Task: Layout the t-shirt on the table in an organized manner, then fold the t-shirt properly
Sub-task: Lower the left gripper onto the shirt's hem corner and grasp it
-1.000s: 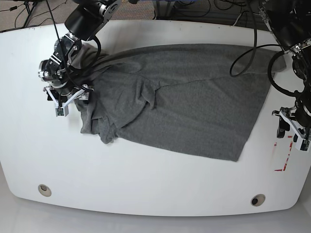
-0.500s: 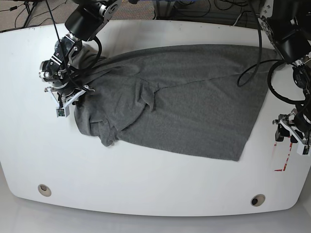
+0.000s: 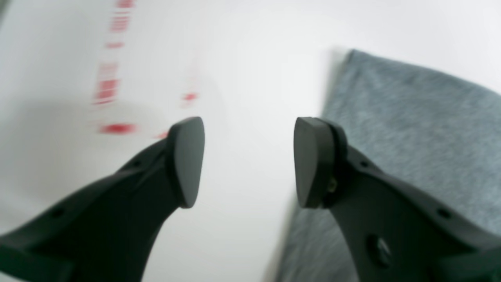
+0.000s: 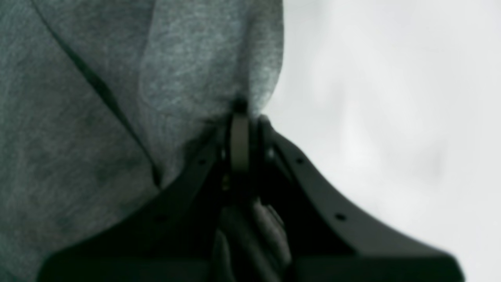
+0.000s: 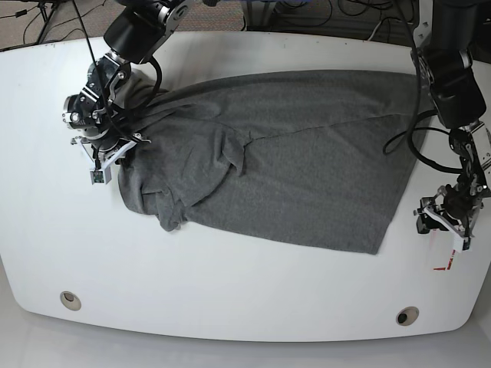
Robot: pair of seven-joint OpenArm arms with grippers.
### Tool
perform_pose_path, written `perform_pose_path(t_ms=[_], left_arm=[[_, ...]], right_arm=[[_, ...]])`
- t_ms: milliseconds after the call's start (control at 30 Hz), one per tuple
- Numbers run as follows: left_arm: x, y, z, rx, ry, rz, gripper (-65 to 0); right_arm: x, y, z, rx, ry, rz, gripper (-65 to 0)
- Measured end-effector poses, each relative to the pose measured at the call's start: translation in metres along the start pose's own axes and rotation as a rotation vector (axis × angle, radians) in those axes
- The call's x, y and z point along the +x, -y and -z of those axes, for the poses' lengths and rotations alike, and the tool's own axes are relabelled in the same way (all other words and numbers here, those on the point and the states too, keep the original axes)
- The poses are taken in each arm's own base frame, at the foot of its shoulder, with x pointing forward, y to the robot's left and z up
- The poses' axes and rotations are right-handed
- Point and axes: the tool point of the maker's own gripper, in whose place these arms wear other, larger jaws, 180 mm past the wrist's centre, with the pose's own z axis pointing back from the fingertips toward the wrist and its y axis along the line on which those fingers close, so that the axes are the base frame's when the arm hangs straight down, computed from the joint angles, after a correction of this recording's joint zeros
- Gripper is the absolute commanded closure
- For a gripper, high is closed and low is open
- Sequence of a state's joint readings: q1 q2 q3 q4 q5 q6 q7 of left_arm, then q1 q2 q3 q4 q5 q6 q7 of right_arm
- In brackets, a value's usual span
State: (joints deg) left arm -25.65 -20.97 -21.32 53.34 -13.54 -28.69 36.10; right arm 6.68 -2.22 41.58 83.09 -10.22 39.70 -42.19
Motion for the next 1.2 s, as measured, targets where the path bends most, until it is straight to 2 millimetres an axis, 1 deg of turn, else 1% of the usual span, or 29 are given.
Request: perform_pose_path(t_ms=[133,167,200,300,467,667,733,767,933,1200], left_arm=[[-0.013,0.004,0.014,-0.02,-0.036,-0.031,-33.8],[-0.02,0.005,0.019,-0.023,-0.063,-0.036,-33.8],[-0.023,0.006,0.022,-0.025,-0.073,-0.037,-33.8],[-0.025,0.01,0.031,-0.041,-0.067,-0.066,-33.8],[-0.027,0.021,0.043,-0.069,-0.07,-0.102,-33.8],[-0.036,0.048,0.055,-0.113,-0.09,-0.082,-33.8],[-0.036,0.06,0.059,-0.131,-0.085,-0.067,-33.8],[-0.036,0.062,0.06,-0.135,-0.083,-0.067,-33.8],[-0.035,0.086,0.066,-0.175,-0.071,-0.066,-33.8],[-0.034,0.103,0.073,-0.176,-0.067,-0.092,-33.5]], right_arm=[[0.0,0.0,0.0,0.0,0.0,0.0,0.0],[0.0,0.0,0.0,0.0,0.0,0.0,0.0],[0.0,0.0,0.0,0.0,-0.002,0.0,0.0],[-0.001,0.0,0.0,-0.001,-0.003,-0.001,0.0],[0.0,0.0,0.0,-0.001,-0.002,0.0,0.0],[0.0,0.0,0.0,0.0,-0.002,0.0,0.0],[0.0,0.0,0.0,0.001,-0.001,0.001,0.0],[0.0,0.0,0.0,0.001,-0.001,0.001,0.0],[0.0,0.0,0.0,0.001,-0.001,0.001,0.0],[0.0,-0.001,0.0,0.004,-0.001,-0.002,0.0]])
